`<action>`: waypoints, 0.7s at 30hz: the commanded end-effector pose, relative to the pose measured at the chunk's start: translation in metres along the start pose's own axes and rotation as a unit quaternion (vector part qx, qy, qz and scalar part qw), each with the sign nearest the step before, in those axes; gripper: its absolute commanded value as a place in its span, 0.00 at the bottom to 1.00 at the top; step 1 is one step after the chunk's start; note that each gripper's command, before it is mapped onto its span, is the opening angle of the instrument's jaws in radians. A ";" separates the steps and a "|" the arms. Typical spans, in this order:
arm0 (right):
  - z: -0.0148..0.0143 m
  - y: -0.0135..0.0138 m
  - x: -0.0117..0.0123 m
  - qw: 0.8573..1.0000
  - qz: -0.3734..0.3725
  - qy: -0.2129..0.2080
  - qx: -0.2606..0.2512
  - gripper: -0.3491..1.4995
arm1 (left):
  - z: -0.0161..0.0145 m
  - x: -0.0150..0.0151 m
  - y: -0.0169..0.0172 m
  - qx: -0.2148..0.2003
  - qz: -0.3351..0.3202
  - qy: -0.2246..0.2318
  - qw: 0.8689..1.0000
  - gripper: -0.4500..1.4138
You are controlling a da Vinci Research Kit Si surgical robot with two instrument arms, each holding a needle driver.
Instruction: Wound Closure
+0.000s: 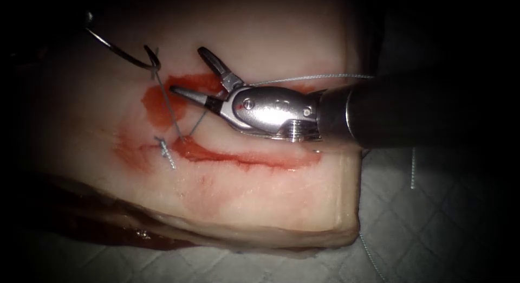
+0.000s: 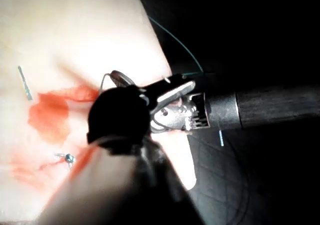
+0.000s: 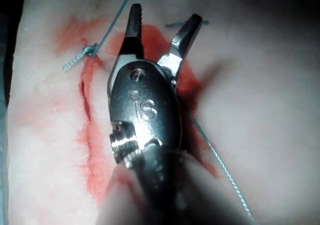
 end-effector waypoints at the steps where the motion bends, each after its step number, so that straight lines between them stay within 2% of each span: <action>1: 0.0006 -0.0009 -0.0010 1.000 0.006 -0.013 0.003 0.89 | 0.0009 -0.0003 -0.0001 -0.001 0.051 0.003 0.999 0.00; 3: 0.0004 -0.0012 -0.0019 1.000 0.011 -0.021 0.006 0.89 | 0.0013 -0.0011 -0.0009 0.014 0.131 0.005 0.991 0.00; 4: 0.0004 -0.0014 -0.0027 0.999 0.014 -0.028 0.008 0.89 | 0.0016 -0.0019 -0.0017 0.018 0.211 0.005 0.977 0.00; 6: 0.0002 -0.0014 -0.0039 0.999 0.019 -0.035 0.011 0.89 | 0.0020 -0.0025 -0.0025 0.018 0.315 0.008 0.949 0.00; 7: 0.0001 -0.0015 -0.0045 0.999 0.021 -0.037 0.013 0.89 | 0.0021 -0.0024 -0.0027 0.019 0.349 0.008 0.937 0.00; 9: -0.0001 -0.0017 -0.0055 0.999 0.025 -0.037 0.021 0.89 | 0.0024 -0.0018 -0.0026 0.017 0.383 0.025 0.923 0.00; 12: -0.0007 -0.0024 -0.0072 0.995 0.081 -0.041 0.048 0.88 | 0.0031 0.0006 -0.0017 0.014 0.436 0.089 0.896 0.00; 13: -0.0016 -0.0028 -0.0079 0.984 0.161 -0.029 0.064 0.86 | 0.0037 0.0032 -0.0006 0.015 0.479 0.145 0.866 0.00; 14: -0.0020 -0.0029 -0.0083 0.976 0.201 -0.034 0.069 0.86 | 0.0039 0.0043 0.0000 0.019 0.505 0.171 0.846 0.00; 15: -0.0034 -0.0031 -0.0088 0.965 0.247 -0.049 0.075 0.86 | 0.0042 0.0073 0.0016 0.030 0.546 0.226 0.806 0.00; 17: -0.0049 -0.0032 -0.0087 0.958 0.276 -0.033 0.074 0.85 | 0.0041 0.0097 0.0030 0.041 0.566 0.265 0.779 0.00; 19: -0.0065 -0.0036 -0.0086 0.957 0.282 0.002 0.068 0.77 | 0.0038 0.0120 0.0045 0.049 0.579 0.298 0.757 0.00; 20: -0.0072 -0.0037 -0.0084 0.956 0.284 0.020 0.071 0.73 | 0.0036 0.0127 0.0051 0.051 0.582 0.312 0.750 0.00; 21: -0.0083 -0.0043 -0.0081 0.956 0.279 0.055 0.076 0.62 | 0.0029 0.0142 0.0061 0.055 0.583 0.345 0.734 0.00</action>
